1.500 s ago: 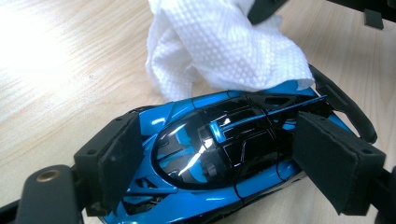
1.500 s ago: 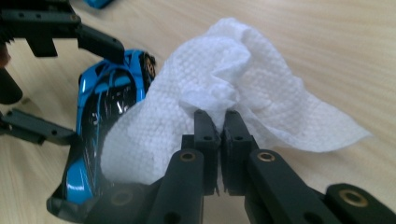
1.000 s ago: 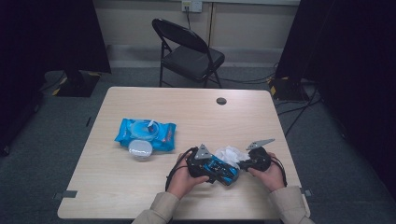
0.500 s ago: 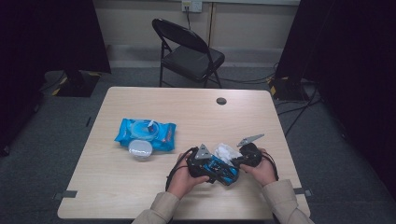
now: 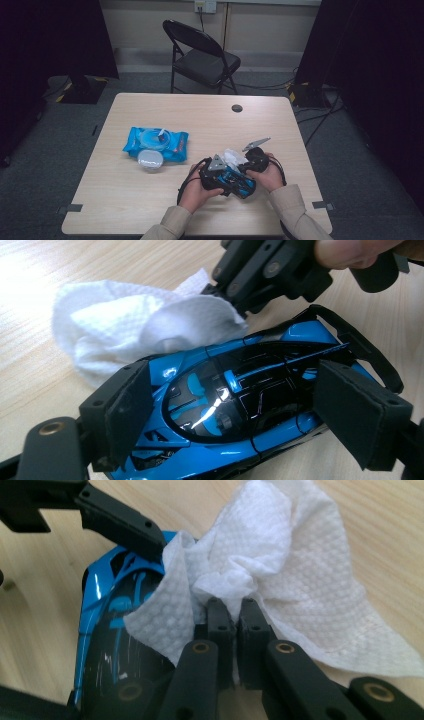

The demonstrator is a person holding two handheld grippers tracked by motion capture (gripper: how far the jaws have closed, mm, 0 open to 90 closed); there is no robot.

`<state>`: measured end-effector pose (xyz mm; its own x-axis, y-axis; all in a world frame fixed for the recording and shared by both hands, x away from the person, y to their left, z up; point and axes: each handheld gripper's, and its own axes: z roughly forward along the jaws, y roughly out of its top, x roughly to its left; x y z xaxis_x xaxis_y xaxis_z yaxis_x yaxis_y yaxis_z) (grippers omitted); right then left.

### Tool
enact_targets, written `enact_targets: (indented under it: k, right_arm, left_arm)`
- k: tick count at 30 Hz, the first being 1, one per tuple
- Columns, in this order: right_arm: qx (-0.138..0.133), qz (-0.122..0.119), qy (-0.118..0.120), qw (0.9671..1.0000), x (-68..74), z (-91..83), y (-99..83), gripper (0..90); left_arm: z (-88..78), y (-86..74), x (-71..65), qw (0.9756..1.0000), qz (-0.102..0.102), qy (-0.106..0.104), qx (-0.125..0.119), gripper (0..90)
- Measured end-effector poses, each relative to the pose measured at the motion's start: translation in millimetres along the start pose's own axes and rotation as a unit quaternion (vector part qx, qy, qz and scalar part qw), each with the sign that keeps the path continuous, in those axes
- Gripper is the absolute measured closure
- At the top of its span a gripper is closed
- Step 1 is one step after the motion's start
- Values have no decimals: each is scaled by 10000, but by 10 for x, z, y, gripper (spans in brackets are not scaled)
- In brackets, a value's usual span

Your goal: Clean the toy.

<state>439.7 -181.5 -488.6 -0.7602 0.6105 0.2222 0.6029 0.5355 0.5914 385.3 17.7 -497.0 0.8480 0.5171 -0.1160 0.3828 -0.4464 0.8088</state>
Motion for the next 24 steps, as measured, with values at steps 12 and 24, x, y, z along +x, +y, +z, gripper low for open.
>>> enact_targets:
  k: [12, 24]
  right_arm:
    - [-146, 41, -78, 9999, 29, 106, 146, 870]
    - [-672, 19, -285, 9973, 57, -207, 201, 868]
  left_arm:
    - [-7, -1, 9, 10000, 2, -1, 4, 162]
    - [-69, 79, 0, 9999, -35, 108, 82, 197]
